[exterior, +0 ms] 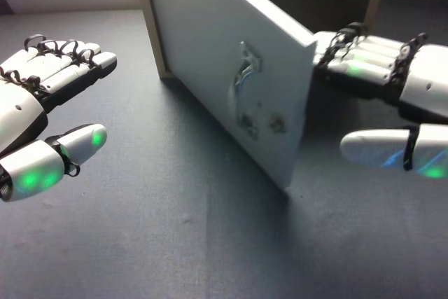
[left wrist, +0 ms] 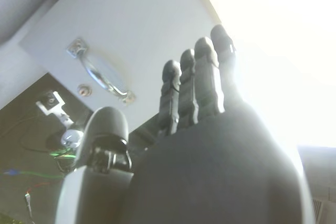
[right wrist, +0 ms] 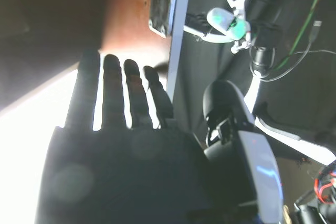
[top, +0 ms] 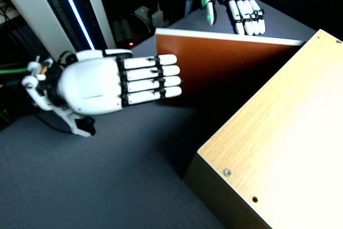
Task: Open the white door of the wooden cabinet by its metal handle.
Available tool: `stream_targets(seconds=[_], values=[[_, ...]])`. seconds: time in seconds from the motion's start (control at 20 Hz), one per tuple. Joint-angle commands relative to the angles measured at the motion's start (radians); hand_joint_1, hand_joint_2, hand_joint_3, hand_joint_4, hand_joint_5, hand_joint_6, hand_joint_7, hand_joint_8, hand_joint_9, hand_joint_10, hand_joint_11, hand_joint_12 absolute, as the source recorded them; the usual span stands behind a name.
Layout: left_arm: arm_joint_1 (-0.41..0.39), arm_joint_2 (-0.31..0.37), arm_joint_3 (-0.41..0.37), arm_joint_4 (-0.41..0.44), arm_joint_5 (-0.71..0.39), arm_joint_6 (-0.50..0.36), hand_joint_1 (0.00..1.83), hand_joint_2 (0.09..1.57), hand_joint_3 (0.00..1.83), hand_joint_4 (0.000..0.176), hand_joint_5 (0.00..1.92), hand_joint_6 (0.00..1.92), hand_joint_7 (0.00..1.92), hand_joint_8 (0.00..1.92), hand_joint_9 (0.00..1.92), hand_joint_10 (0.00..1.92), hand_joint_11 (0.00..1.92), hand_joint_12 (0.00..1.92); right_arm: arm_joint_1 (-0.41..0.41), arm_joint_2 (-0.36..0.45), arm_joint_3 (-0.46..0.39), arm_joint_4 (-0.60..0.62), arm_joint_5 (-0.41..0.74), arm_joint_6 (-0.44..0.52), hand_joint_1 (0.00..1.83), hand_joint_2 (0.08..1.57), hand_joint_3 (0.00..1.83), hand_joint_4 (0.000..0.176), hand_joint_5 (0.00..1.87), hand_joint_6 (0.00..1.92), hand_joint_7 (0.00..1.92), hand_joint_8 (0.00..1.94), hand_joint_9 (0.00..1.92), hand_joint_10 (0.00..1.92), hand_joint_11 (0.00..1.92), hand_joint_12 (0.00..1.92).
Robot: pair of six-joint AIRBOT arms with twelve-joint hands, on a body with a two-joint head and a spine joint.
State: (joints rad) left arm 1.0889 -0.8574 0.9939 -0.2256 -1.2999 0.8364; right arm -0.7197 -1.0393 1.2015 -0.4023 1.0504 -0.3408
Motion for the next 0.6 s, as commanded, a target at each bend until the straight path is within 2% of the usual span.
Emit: stream_targets(seconds=[0.0, 0.1, 0.2, 0.3, 0.35, 0.4, 0.45, 0.55], values=[[-0.005, 0.008, 0.0, -0.007, -0.126, -0.003, 0.01, 1.52, 0.0, 0.0, 0.16, 0.0, 0.12, 0.0, 0.13, 0.0, 0.05, 0.33, 0.017, -0.002, 0.002, 0.029, 0.128, 0.009, 0.0, 1.47, 0.01, 0.0, 0.02, 0.01, 0.0, 0.0, 0.0, 0.0, 0.0, 0.0], [-0.006, 0.007, 0.002, -0.007, -0.121, -0.003, 0.05, 1.48, 0.0, 0.0, 0.21, 0.01, 0.13, 0.01, 0.15, 0.01, 0.09, 0.37, 0.025, -0.014, 0.002, 0.014, 0.135, 0.014, 0.0, 1.48, 0.01, 0.0, 0.02, 0.0, 0.0, 0.0, 0.0, 0.0, 0.0, 0.0], [-0.006, 0.007, 0.002, -0.007, -0.121, -0.003, 0.15, 1.46, 0.0, 0.0, 0.15, 0.0, 0.08, 0.0, 0.13, 0.0, 0.03, 0.58, 0.048, -0.031, 0.002, -0.015, 0.134, 0.02, 0.03, 1.48, 0.01, 0.0, 0.03, 0.01, 0.0, 0.0, 0.0, 0.0, 0.01, 0.01], [-0.006, 0.007, 0.002, -0.007, -0.121, -0.003, 0.43, 1.41, 0.0, 0.0, 0.18, 0.0, 0.08, 0.0, 0.05, 0.0, 0.0, 0.27, 0.06, -0.043, 0.003, -0.034, 0.134, 0.026, 0.03, 1.48, 0.0, 0.0, 0.04, 0.01, 0.0, 0.0, 0.0, 0.0, 0.0, 0.0], [-0.007, 0.006, 0.002, -0.007, -0.121, -0.003, 0.22, 1.45, 0.01, 0.0, 0.12, 0.0, 0.03, 0.0, 0.01, 0.0, 0.0, 0.06, 0.065, -0.049, 0.004, -0.042, 0.134, 0.031, 0.05, 1.48, 0.0, 0.0, 0.06, 0.01, 0.03, 0.01, 0.0, 0.0, 0.01, 0.01], [-0.007, 0.006, 0.002, -0.007, -0.121, -0.003, 0.04, 1.42, 0.0, 0.0, 0.07, 0.0, 0.01, 0.0, 0.0, 0.0, 0.03, 0.03, 0.069, -0.054, 0.005, -0.047, 0.134, 0.034, 0.07, 1.49, 0.0, 0.0, 0.06, 0.0, 0.02, 0.0, 0.0, 0.0, 0.0, 0.0], [-0.008, 0.005, 0.002, -0.007, -0.121, -0.003, 0.0, 1.31, 0.0, 0.0, 0.0, 0.0, 0.0, 0.0, 0.0, 0.0, 0.0, 0.0, 0.073, -0.063, 0.006, -0.052, 0.134, 0.037, 0.21, 1.45, 0.0, 0.0, 0.09, 0.01, 0.05, 0.01, 0.0, 0.0, 0.0, 0.0], [-0.008, 0.004, 0.002, -0.007, -0.119, -0.003, 0.0, 1.55, 0.05, 0.0, 0.03, 0.0, 0.0, 0.0, 0.0, 0.0, 0.0, 0.0, 0.08, -0.075, 0.008, -0.059, 0.133, 0.039, 0.32, 1.42, 0.0, 0.0, 0.12, 0.01, 0.09, 0.01, 0.0, 0.0, 0.0, 0.0]])
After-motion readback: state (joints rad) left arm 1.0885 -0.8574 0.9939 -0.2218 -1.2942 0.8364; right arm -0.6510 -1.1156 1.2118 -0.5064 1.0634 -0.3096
